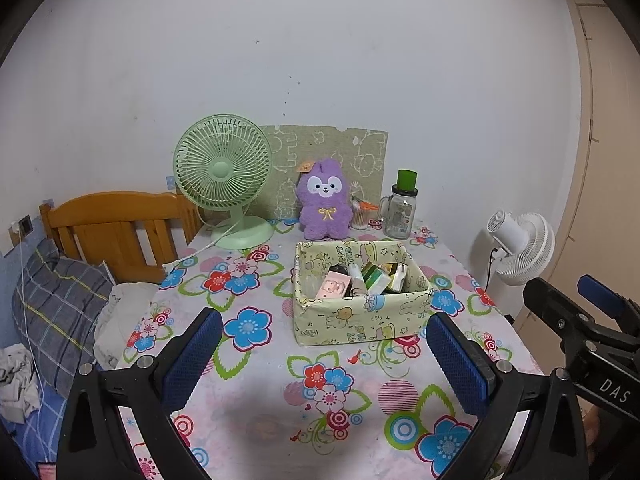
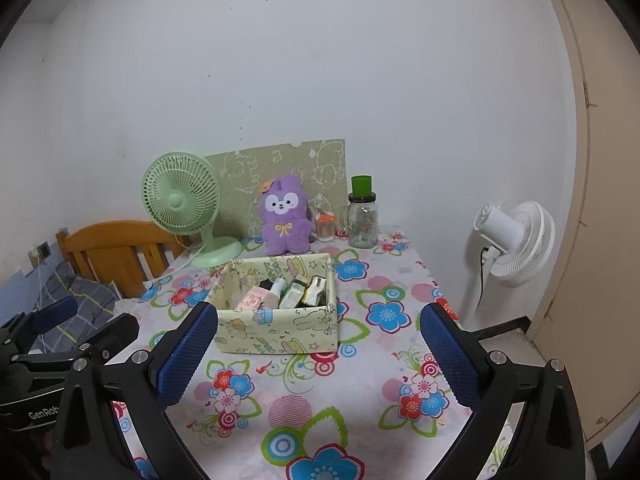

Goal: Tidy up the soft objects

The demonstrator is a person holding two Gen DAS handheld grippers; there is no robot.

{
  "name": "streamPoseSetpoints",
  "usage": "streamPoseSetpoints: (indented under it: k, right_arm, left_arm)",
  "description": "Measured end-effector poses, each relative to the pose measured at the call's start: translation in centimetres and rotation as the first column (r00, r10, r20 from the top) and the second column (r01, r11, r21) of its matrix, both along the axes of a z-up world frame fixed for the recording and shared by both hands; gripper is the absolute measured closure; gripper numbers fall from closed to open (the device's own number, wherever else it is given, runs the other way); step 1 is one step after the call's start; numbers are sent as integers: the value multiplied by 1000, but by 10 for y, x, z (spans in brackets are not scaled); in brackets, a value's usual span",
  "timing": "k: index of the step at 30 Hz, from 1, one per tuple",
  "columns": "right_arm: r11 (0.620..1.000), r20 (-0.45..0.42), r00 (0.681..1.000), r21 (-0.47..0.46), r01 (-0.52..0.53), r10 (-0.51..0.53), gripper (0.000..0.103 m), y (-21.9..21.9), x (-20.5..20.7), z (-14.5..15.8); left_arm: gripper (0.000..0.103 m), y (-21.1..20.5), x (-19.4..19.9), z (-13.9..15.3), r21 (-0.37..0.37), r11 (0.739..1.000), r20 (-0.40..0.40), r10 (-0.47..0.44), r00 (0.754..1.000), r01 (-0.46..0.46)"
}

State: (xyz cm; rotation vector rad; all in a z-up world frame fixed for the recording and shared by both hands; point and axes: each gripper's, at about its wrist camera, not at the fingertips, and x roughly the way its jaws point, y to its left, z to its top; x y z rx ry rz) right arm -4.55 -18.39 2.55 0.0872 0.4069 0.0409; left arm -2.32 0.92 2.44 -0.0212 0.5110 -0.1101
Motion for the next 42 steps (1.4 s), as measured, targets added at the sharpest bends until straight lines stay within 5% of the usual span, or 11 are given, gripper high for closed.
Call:
streamPoseSetpoints:
  k: [42]
  right_arm:
    - [1000,-71,997,5,28,-27,0,-4,16,-20]
  left_arm:
    - [0,-6,19,-21,3,1000,-69,-9,998,9]
